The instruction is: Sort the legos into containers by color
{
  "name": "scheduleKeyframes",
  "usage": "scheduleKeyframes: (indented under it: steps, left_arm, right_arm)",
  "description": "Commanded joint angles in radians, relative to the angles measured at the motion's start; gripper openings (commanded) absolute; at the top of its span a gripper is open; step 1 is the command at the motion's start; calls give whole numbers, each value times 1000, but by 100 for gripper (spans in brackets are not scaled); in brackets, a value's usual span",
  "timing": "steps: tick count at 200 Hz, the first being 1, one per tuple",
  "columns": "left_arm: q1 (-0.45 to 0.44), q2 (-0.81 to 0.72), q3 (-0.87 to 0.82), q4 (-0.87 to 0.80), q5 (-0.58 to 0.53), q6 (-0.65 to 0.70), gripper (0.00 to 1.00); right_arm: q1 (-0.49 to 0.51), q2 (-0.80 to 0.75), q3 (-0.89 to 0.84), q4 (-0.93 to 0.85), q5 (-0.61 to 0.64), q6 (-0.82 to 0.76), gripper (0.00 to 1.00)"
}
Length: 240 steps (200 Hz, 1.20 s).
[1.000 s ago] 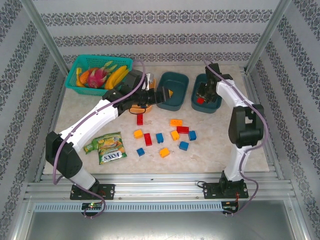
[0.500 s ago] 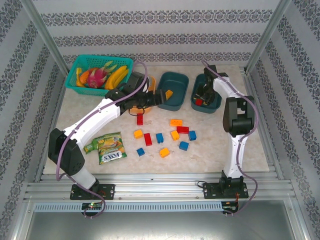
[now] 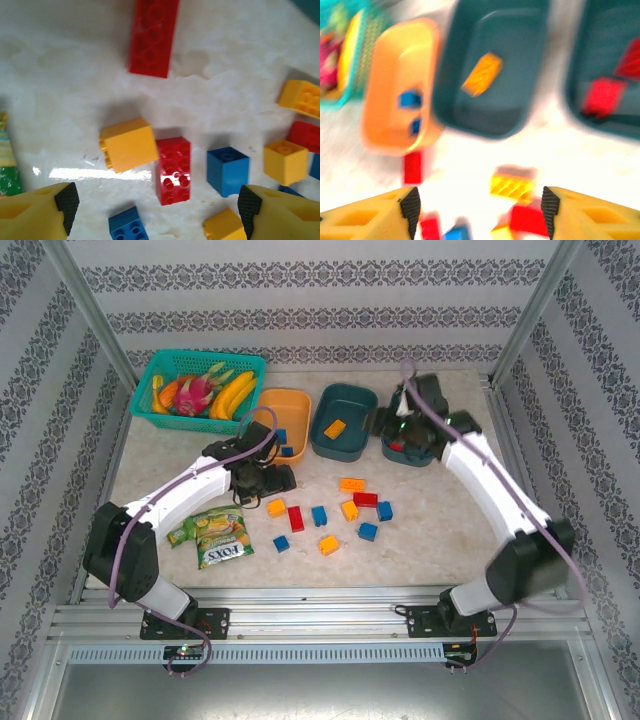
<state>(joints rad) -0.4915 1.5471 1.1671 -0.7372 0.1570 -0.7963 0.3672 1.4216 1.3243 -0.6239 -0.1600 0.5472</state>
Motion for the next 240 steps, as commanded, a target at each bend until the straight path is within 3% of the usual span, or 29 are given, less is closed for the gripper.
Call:
scheduleKeyframes:
  steps: [1,29,62,102,186,211,240]
  left_arm:
    - [10,34,-2,5,10,-86,86]
    - [11,130,28,-14,6,-136,86]
    - [11,194,15,16,19,-184,85]
    - [10,246,23,45,15,-198,81]
    - [8,270,17,48,-17,-180,46]
    - [4,224,37,1,-52,-148,44]
    - [-19,173,164,-91,-85,-66,43]
  right_arm:
    - [127,-96,-218,133,-73,5,72]
    - [275,-267,-438,292,-114,72,83]
    - [366,-343,-520,305,-116,103,89]
    - [372,-371,-527,268,-96,103,89]
    - [370,-348,-506,254,-90,108,87]
    - [370,-362,-485,237,-55,114,87]
    - [343,-437,-458,204,78,167,86]
